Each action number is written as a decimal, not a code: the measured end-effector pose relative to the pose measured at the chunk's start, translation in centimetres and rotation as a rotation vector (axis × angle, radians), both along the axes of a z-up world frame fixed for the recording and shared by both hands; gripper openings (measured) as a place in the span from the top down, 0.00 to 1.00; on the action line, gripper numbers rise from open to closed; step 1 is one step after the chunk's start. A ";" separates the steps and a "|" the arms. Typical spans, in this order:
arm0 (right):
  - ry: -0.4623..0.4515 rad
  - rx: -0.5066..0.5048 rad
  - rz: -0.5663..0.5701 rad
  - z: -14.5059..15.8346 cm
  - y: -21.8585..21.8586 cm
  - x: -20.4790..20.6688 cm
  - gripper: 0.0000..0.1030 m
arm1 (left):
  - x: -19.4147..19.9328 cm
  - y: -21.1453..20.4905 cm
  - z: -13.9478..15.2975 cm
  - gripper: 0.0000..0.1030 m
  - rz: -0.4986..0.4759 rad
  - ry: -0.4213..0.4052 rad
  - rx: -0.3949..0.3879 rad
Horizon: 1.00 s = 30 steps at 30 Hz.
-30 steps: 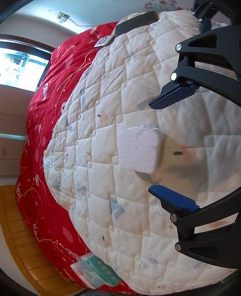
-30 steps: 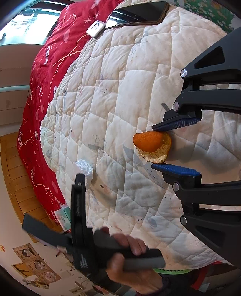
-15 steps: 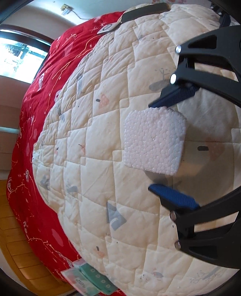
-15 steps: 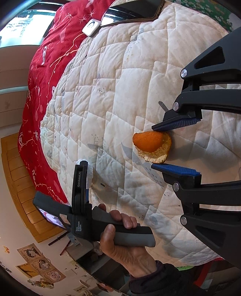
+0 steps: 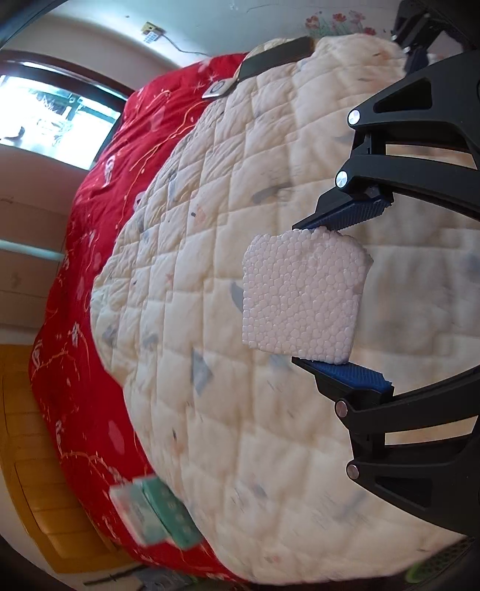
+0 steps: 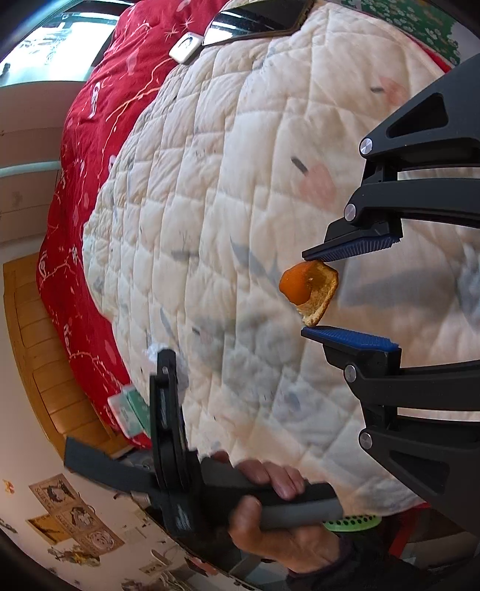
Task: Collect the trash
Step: 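Carry the foam block with the left tool while the right tool carries the peel to the basket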
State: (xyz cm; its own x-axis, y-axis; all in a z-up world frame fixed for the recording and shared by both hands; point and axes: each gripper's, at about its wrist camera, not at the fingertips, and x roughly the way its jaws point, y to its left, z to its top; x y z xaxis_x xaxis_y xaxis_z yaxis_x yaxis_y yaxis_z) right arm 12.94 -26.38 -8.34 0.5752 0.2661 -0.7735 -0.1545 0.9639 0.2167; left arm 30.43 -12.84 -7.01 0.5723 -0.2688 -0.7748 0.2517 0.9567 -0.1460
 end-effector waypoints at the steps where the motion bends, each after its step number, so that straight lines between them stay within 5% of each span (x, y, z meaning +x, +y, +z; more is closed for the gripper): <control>1: 0.000 0.003 0.006 0.1 0.6 -0.3 0.66 | -1.2 1.2 0.5 0.40 0.014 -0.006 -0.011; 15: 0.001 0.032 0.144 1.7 10.1 -4.1 0.66 | -14.9 17.4 4.0 0.40 0.257 -0.074 0.001; 30: -0.008 0.028 0.318 3.2 19.9 -5.4 0.66 | -25.3 32.3 1.3 0.39 0.563 -0.015 0.046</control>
State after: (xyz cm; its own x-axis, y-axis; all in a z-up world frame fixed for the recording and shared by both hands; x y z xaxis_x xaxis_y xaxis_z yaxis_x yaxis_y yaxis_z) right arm 7.58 -6.47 -5.10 0.4657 0.4546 -0.7592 -0.4487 0.8608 0.2402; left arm 5.12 19.46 -5.72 0.6285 0.1153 -0.7692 -0.2981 0.9491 -0.1013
